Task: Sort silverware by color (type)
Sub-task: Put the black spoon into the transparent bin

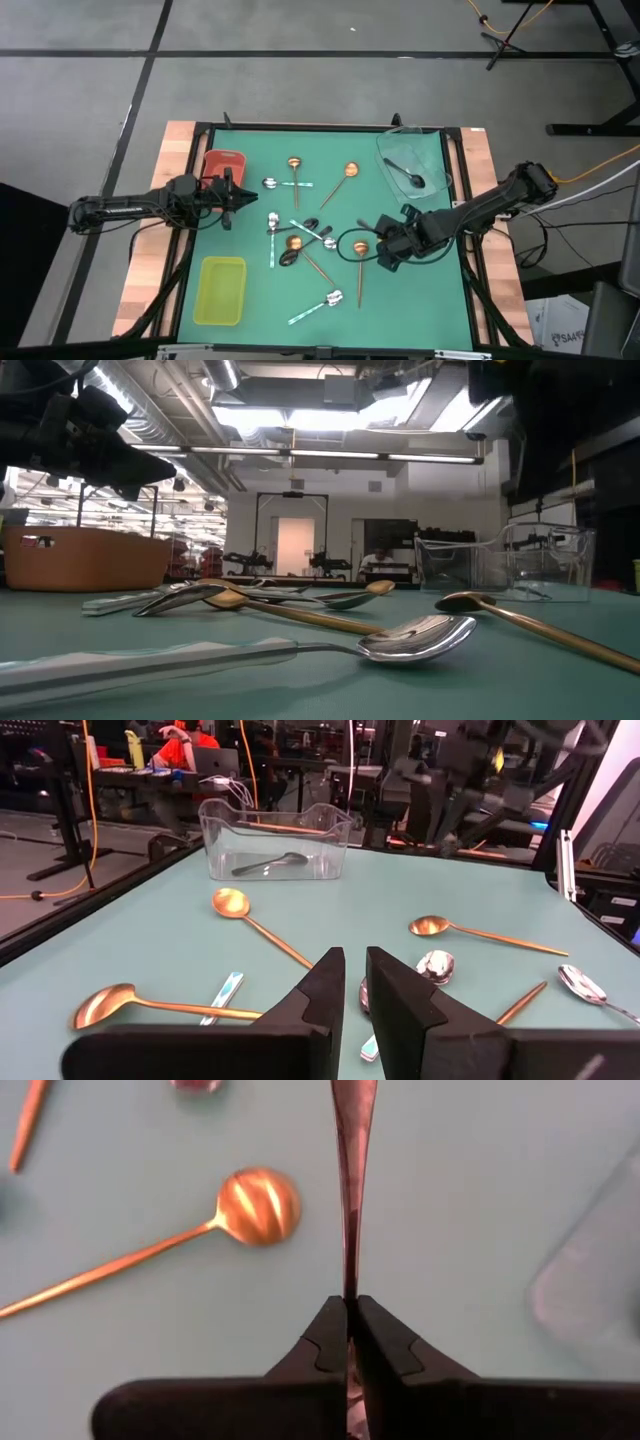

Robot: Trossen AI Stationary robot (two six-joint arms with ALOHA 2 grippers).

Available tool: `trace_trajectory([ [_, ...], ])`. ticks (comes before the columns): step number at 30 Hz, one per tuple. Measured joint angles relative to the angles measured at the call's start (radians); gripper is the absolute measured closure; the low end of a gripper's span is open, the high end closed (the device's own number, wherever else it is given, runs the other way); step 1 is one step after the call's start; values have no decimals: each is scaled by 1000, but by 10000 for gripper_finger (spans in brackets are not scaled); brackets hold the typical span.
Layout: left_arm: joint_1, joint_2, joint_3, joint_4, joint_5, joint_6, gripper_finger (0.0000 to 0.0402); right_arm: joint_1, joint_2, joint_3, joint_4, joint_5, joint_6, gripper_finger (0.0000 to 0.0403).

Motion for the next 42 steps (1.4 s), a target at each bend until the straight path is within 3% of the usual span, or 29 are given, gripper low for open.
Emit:
trace_trajectory([
  [12, 0, 0, 0, 0, 0, 0, 363, 0, -1, 308, -260, 116, -125, 401],
  [23, 0, 0, 0, 0, 0, 0, 363, 0, -1, 524, -508, 210, -132, 402],
  [32, 0, 0, 0, -1, 0, 0, 363, -31, -71, 533, -513, 226, -161, 402],
  [42, 0, 0, 0, -1, 0, 0, 363, -235, -174, 533, -513, 216, -312, 403],
])
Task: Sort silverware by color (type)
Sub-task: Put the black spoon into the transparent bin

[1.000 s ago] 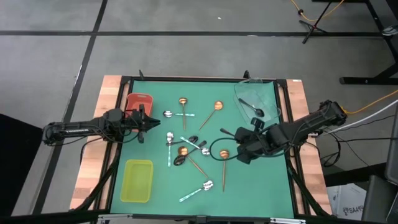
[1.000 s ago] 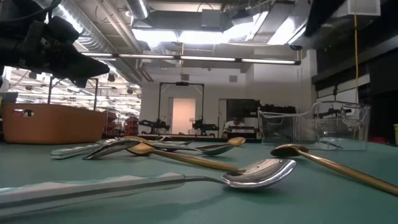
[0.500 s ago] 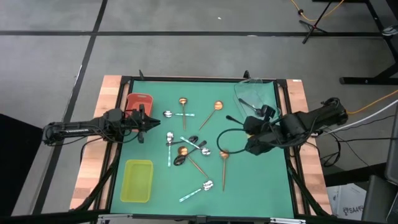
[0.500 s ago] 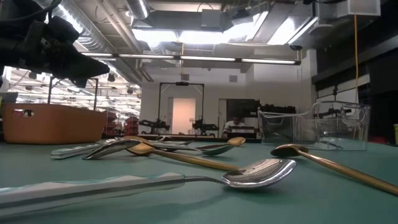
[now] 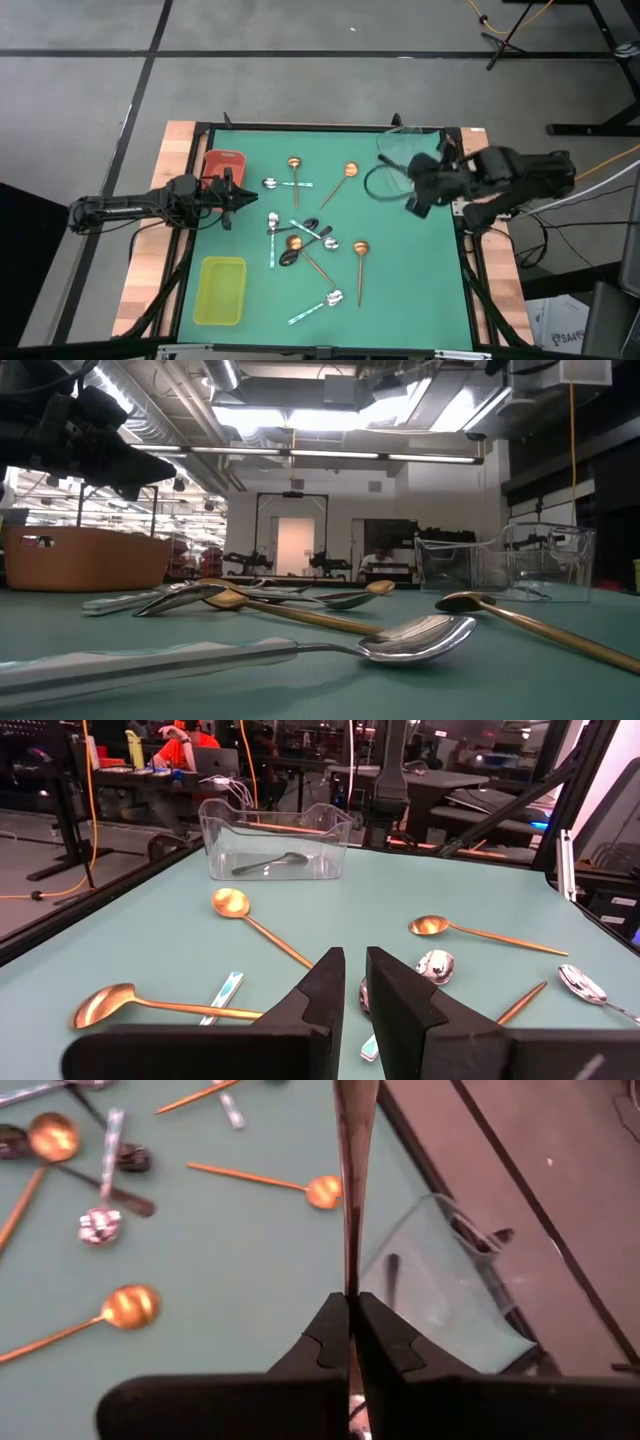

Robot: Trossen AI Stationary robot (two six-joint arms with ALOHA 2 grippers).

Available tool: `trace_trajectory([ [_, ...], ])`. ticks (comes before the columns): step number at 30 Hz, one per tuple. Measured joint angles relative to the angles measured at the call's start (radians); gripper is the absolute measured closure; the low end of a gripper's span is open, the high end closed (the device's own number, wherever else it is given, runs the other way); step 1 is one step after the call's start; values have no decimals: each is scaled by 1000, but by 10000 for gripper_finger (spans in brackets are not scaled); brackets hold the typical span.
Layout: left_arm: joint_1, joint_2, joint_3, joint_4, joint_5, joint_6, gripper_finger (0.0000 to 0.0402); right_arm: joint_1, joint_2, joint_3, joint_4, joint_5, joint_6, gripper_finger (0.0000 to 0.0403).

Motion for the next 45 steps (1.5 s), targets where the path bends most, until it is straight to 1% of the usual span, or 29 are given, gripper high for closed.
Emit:
trace_trajectory([
  [9, 0, 0, 0, 0, 0, 0, 363, -254, -56, 0, 0, -11, -154, 403],
  [16, 0, 0, 0, -6, 0, 0, 363, -430, -61, 0, 1, -85, -278, 403],
  [22, 0, 0, 0, -6, 0, 0, 363, -555, -61, 0, 1, -122, -365, 403],
  [28, 0, 0, 0, -6, 0, 0, 363, -648, -61, -5, 6, -149, -391, 403],
  [31, 0, 0, 0, -6, 0, 0, 363, -676, -61, -49, 28, -170, -413, 403],
  [35, 0, 0, 0, -6, 0, 0, 363, -715, -60, -149, 96, -224, -456, 403],
  [39, 0, 0, 0, -6, 0, 0, 363, -759, -60, -276, 207, -273, -513, 403],
  [45, 0, 0, 0, -6, 0, 0, 363, -836, -60, -462, 367, -377, -574, 403],
])
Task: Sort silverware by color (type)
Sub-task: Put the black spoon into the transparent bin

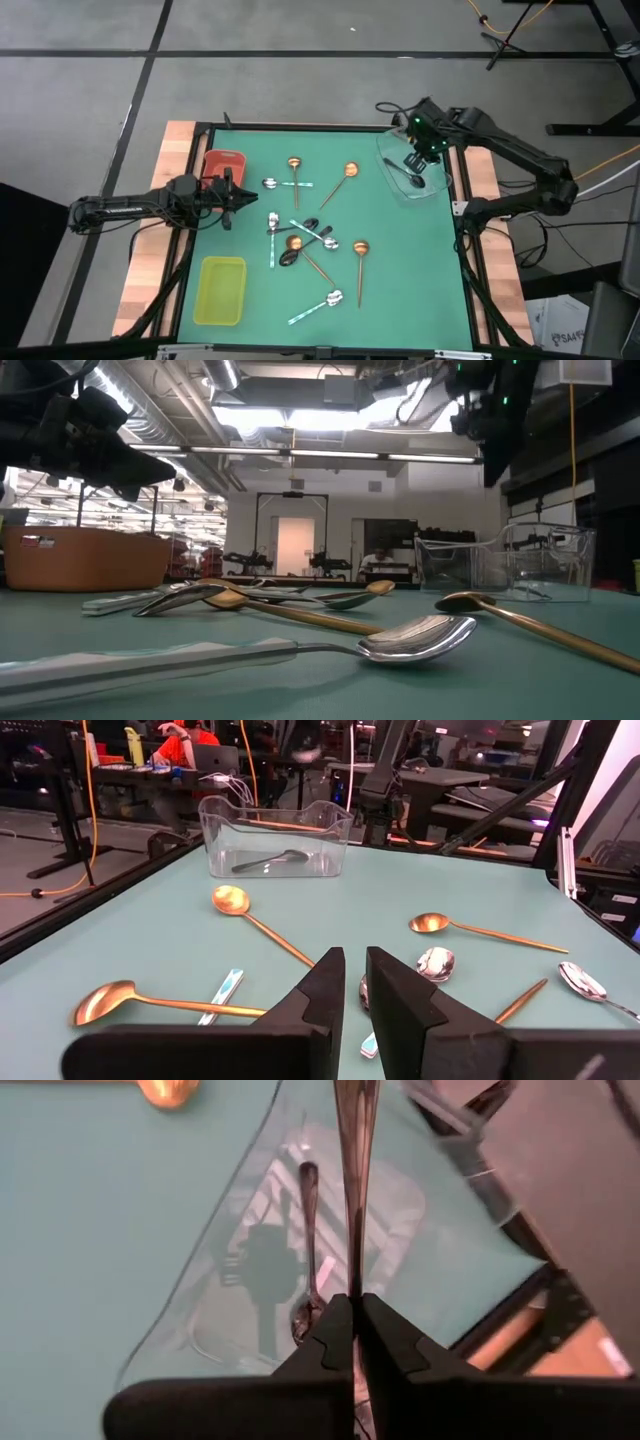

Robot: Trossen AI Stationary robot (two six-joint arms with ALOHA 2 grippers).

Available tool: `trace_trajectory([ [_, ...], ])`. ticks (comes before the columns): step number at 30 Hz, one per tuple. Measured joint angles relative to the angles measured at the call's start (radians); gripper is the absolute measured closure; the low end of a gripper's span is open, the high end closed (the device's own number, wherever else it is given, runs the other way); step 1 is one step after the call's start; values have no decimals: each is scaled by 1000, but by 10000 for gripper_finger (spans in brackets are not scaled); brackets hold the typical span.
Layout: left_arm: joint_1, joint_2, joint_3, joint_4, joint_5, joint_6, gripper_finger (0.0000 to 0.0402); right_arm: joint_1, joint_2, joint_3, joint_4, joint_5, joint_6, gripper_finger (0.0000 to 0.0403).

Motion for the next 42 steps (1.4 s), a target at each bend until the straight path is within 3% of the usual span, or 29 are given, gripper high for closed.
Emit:
trace_trajectory([
  [17, 0, 0, 0, 0, 0, 0, 363, -183, 0, -297, 293, -180, -136, 403],
  [42, 0, 0, 0, 0, 0, 0, 363, -195, 1, -559, 632, -197, -239, 403],
])
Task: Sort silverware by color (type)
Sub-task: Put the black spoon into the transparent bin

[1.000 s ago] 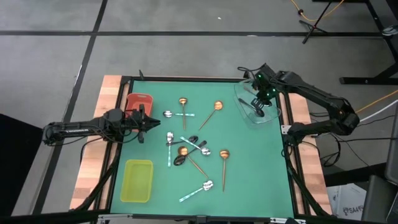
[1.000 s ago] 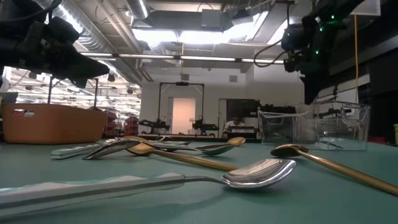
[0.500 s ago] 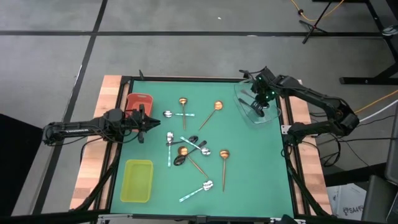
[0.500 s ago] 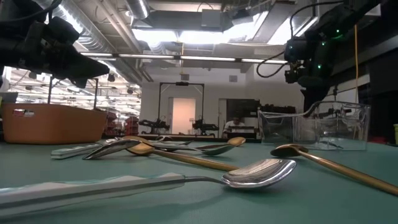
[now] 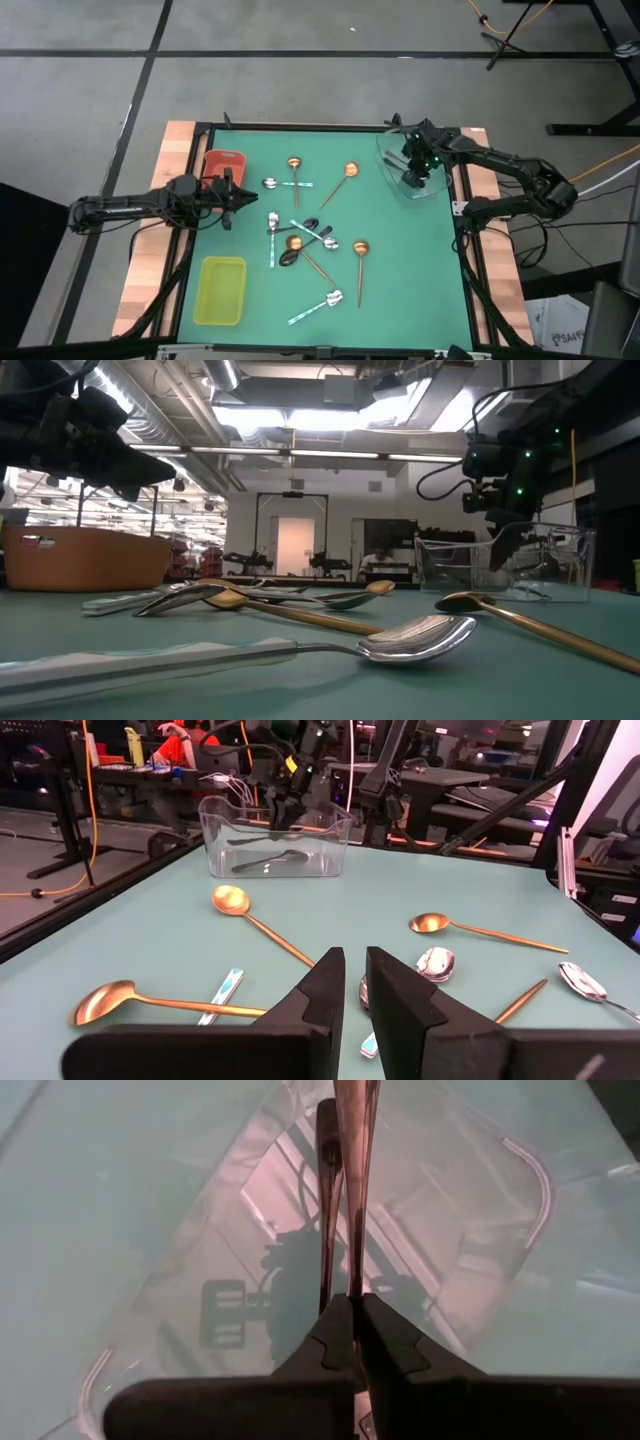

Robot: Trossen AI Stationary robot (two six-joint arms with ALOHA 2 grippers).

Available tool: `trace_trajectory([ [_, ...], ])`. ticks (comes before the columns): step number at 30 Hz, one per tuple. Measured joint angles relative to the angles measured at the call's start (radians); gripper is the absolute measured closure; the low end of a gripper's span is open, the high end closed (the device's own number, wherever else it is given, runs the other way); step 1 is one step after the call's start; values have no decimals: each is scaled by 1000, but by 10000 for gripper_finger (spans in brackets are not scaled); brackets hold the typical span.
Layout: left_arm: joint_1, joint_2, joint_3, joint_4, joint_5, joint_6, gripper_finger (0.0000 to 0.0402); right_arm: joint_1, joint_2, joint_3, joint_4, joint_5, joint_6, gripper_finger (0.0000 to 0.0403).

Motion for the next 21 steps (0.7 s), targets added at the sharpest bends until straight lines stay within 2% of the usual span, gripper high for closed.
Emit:
trace_trajectory([
  [21, 0, 0, 0, 0, 0, 0, 363, 1, 0, -101, 59, 3, 0, 403],
])
